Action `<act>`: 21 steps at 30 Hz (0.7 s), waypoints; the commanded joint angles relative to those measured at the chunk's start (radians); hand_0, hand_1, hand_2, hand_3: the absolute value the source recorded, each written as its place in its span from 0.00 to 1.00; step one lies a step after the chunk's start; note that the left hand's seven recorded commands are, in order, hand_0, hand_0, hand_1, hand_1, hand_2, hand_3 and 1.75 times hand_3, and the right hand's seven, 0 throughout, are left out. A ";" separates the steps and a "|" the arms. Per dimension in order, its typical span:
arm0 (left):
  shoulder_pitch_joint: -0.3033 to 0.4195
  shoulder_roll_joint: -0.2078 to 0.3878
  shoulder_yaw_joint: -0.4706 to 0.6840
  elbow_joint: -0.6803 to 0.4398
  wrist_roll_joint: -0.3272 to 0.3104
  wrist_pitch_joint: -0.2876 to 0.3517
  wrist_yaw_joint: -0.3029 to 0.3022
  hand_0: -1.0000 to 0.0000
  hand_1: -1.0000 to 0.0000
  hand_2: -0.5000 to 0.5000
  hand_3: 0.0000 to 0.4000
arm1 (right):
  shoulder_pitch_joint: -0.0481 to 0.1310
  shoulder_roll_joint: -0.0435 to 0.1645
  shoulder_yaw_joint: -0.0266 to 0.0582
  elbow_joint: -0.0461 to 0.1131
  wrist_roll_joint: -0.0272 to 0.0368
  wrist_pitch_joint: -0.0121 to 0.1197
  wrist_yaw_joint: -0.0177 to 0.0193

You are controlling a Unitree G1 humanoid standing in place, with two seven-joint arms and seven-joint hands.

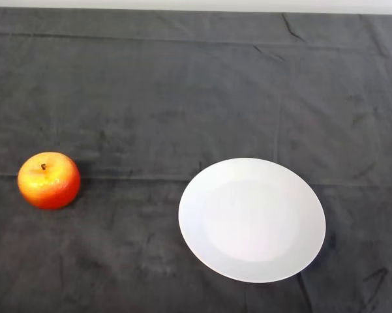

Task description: Move the apple to the plate

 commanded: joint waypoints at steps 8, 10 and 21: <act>-0.021 -0.013 0.022 -0.028 0.023 0.007 0.004 1.00 1.00 0.50 0.00 | 0.011 -0.006 -0.0086 0.029 0.0050 -0.010 0.0012; -0.025 -0.014 0.021 -0.028 0.026 0.004 0.006 1.00 1.00 0.50 0.00 | 0.011 -0.006 -0.0085 0.029 0.0050 -0.011 0.0012; -0.064 -0.040 -0.007 -0.027 0.059 -0.007 0.014 1.00 1.00 0.50 0.00 | 0.011 -0.006 -0.0084 0.029 0.0052 -0.011 0.0011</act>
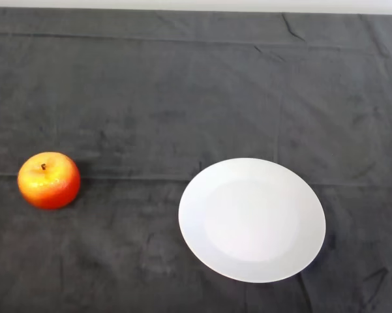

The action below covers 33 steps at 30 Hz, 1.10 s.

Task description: Move the apple to the plate

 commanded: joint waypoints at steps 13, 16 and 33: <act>-0.098 -0.075 -0.095 -0.044 0.094 -0.024 -0.101 1.00 1.00 0.50 0.00 | 0.011 -0.007 -0.0084 0.026 0.0055 -0.009 0.0012; -0.102 -0.090 -0.115 -0.047 0.102 -0.030 -0.149 1.00 1.00 0.50 0.00 | 0.012 -0.007 -0.0084 0.025 0.0056 -0.009 0.0012; -0.096 -0.132 -0.229 -0.045 0.169 -0.056 -0.394 1.00 1.00 0.50 0.00 | 0.013 -0.007 -0.0085 0.023 0.0061 -0.008 0.0015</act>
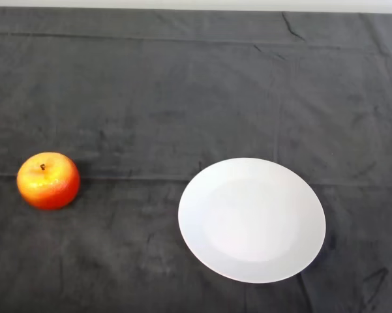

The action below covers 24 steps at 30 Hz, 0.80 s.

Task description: Move the apple to the plate

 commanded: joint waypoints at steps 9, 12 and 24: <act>-0.049 -0.041 -0.076 -0.016 0.052 -0.005 -0.097 1.00 1.00 0.50 0.00 | 0.013 -0.007 -0.0087 0.019 0.0063 -0.001 0.0017; -0.056 -0.052 -0.092 -0.012 0.061 0.003 -0.124 1.00 1.00 0.50 0.00 | 0.013 -0.007 -0.0087 0.019 0.0063 -0.001 0.0017; -0.080 -0.116 -0.170 -0.008 0.119 0.022 -0.186 1.00 1.00 0.50 0.00 | 0.014 -0.007 -0.0087 0.018 0.0065 -0.001 0.0019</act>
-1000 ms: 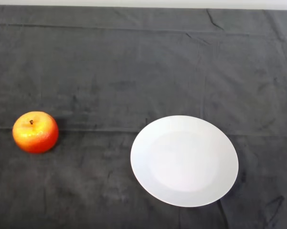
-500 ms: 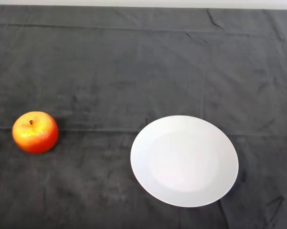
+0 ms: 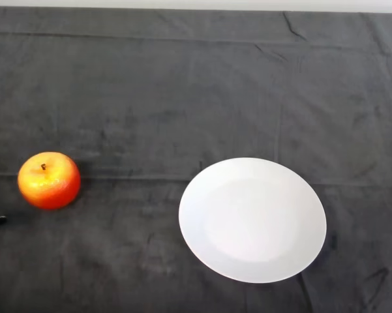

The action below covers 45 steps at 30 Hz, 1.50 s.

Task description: Move the apple to the plate

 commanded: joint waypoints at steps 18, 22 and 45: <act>-0.081 -0.045 -0.098 0.005 0.102 0.036 -0.046 1.00 1.00 0.50 0.00 | 0.014 -0.007 -0.0087 0.017 0.0066 0.000 0.0021; -0.100 -0.052 -0.110 0.011 0.115 0.056 -0.041 1.00 1.00 0.50 0.00 | 0.014 -0.007 -0.0087 0.017 0.0067 0.000 0.0021; -0.146 -0.045 -0.134 0.013 0.149 0.097 -0.017 0.00 0.15 0.43 1.00 | 0.014 -0.007 -0.0087 0.017 0.0067 0.000 0.0022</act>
